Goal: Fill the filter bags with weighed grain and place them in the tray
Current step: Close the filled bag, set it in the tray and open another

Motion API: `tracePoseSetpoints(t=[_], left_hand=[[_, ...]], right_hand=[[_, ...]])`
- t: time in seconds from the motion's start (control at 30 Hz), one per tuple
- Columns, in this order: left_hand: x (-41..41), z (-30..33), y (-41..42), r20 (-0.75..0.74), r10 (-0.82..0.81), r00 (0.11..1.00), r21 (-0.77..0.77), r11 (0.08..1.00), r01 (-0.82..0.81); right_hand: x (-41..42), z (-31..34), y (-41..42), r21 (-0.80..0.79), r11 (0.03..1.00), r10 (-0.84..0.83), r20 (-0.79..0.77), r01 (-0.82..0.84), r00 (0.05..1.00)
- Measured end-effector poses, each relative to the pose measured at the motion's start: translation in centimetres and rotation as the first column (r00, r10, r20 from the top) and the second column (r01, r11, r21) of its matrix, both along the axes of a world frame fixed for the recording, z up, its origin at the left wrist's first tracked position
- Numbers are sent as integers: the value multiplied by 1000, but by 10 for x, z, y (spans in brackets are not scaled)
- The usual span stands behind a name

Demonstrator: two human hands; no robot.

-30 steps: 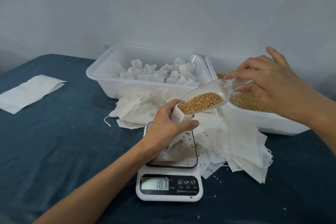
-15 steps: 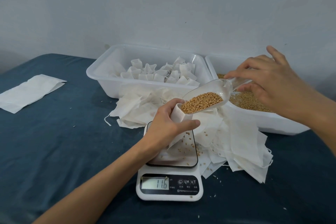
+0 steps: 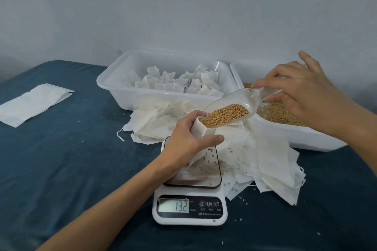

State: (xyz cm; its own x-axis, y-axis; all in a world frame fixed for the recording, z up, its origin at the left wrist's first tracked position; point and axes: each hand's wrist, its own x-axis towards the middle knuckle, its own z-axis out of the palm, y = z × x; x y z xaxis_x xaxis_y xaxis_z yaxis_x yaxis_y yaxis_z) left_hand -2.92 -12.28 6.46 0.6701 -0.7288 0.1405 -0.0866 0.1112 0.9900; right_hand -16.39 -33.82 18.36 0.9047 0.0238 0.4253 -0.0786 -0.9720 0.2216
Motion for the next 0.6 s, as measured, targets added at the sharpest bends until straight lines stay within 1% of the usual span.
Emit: tracePoseSetpoints(t=[0.33,0.6], left_hand=[[0,0,0,12,5,1000,18,1000,-5],[-1,1,0,-8,-6,1000,-3,1000,6]], right_hand=[[0,-1,-1,8,1000,8,3,-8,1000],[0,-2,0,-4,1000,7,8,-7,1000]])
